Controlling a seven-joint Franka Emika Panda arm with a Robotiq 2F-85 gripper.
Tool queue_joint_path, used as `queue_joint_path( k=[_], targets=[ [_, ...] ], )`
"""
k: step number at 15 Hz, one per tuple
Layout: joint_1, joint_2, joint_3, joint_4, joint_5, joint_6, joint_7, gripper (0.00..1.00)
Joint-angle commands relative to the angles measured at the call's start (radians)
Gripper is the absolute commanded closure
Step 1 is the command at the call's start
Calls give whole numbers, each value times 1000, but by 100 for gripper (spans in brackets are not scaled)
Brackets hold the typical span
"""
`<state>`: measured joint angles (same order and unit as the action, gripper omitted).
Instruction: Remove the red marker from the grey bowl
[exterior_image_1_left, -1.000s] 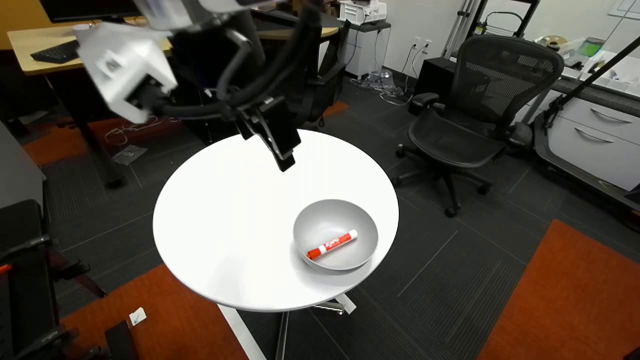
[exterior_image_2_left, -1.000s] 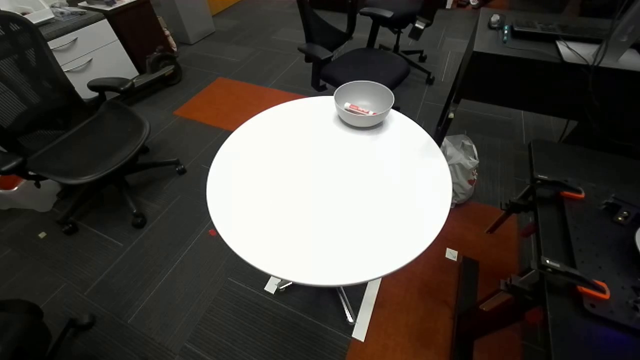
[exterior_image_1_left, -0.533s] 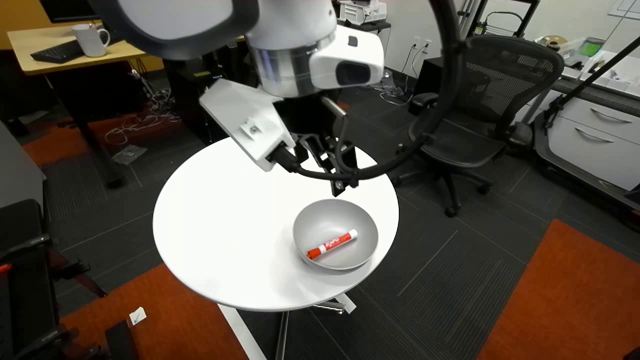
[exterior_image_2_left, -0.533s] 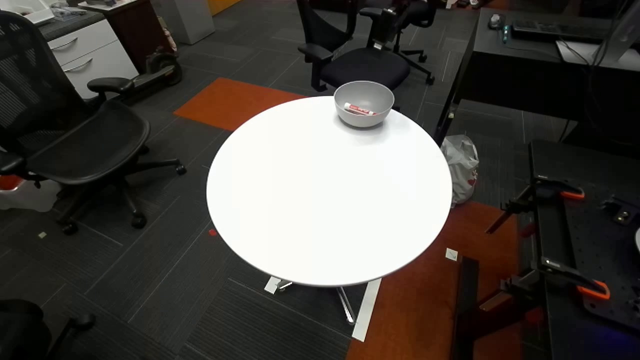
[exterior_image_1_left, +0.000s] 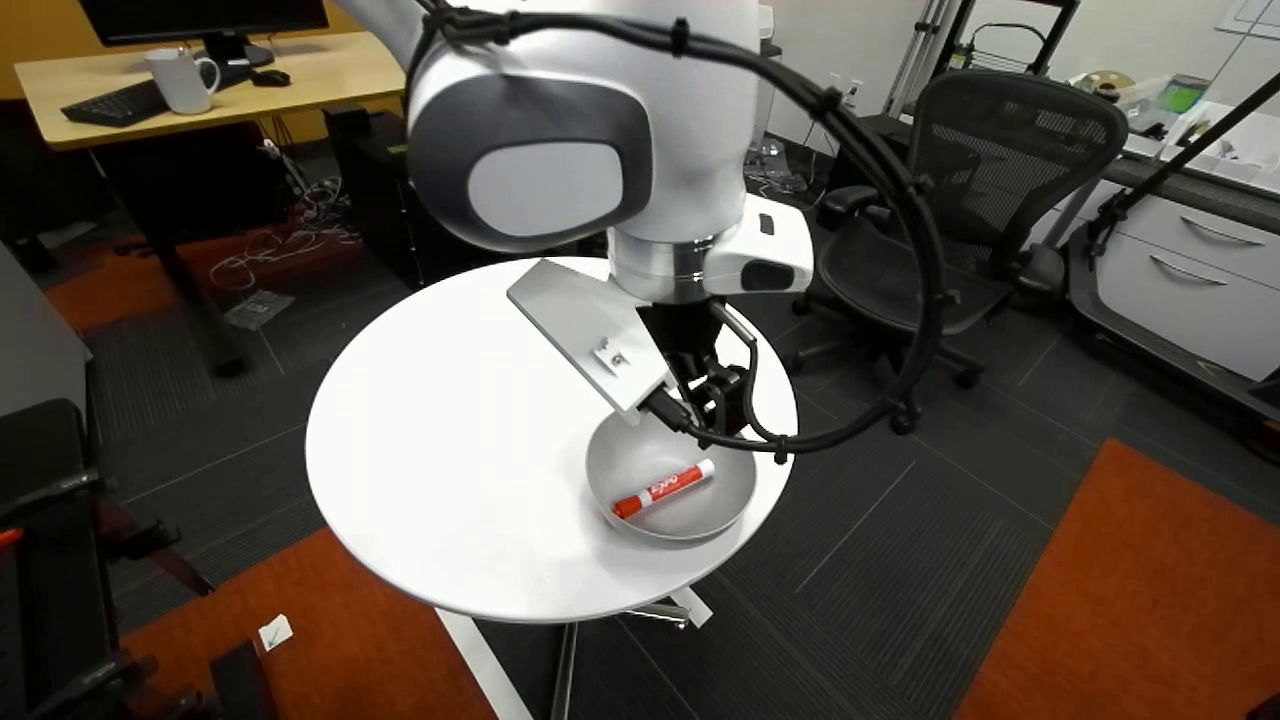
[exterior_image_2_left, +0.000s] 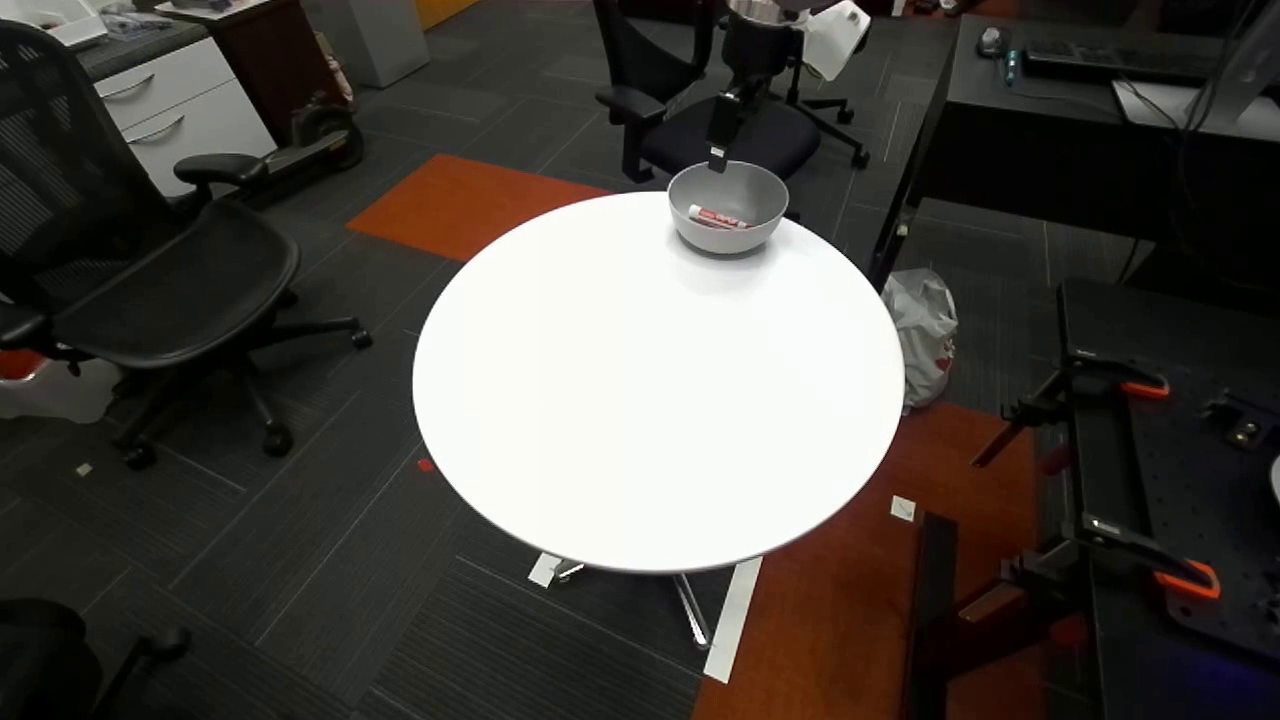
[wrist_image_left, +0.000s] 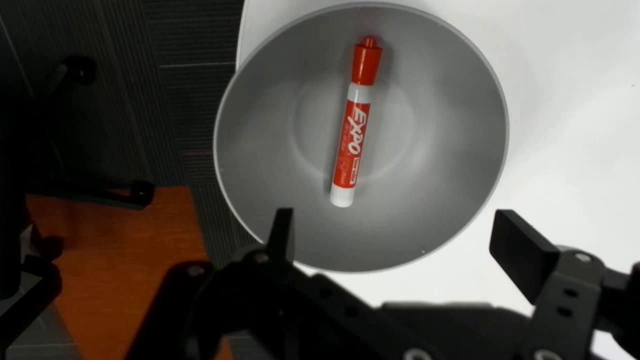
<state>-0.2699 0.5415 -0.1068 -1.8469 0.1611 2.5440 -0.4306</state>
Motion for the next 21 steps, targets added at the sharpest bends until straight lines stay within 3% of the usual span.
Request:
queue_joint_path(
  k=[1, 11, 21],
  targets=[
    [-30, 86, 22, 119, -37, -89, 29, 0],
    [-46, 228, 27, 267, -58, -212, 40, 0],
    [-35, 302, 13, 314, -75, -182, 92, 0]
  ],
)
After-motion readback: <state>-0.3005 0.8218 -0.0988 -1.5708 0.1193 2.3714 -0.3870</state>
